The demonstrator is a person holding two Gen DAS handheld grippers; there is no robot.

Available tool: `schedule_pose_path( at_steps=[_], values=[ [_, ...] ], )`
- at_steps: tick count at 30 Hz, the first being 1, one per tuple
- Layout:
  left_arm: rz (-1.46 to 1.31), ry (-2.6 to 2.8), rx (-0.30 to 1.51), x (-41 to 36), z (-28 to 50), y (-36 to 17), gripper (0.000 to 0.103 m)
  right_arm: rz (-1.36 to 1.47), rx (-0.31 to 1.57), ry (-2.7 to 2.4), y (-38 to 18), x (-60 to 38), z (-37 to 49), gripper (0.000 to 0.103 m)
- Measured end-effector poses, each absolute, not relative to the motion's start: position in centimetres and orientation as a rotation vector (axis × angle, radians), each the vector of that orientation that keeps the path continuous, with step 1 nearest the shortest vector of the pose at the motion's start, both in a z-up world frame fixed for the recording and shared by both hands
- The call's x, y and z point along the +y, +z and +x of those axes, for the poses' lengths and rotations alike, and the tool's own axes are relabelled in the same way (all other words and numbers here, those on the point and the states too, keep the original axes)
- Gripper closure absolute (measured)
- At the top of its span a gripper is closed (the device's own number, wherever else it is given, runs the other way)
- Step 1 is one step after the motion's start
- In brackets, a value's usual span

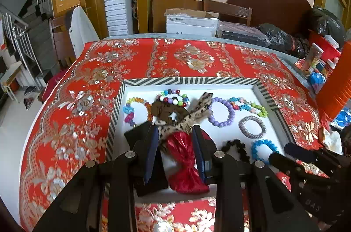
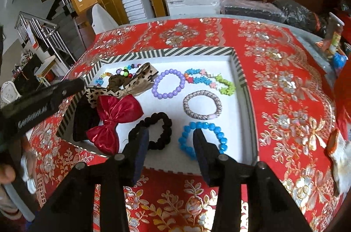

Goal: Organize jewelry

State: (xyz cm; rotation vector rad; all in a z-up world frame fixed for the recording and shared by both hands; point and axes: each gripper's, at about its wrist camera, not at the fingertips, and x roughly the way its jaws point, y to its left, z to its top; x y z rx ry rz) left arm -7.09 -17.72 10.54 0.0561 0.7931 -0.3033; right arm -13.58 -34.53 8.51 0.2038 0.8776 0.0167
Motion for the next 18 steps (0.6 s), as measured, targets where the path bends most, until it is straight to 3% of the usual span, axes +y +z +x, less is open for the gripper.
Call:
schedule_pose_path(
  at_steps=[3,18],
  values=[
    [0.075,-0.303,0.773,-17.9,-8.5,10.8,0.072,0.187,0.864,-0.014,8.9,-34.5,-14.4,0.053],
    [0.088,-0.283,0.756,-18.0,-13.4,11.0,0.072,0.180,0.801,-0.030,10.9,-33.9,-17.5,0.049]
  ],
)
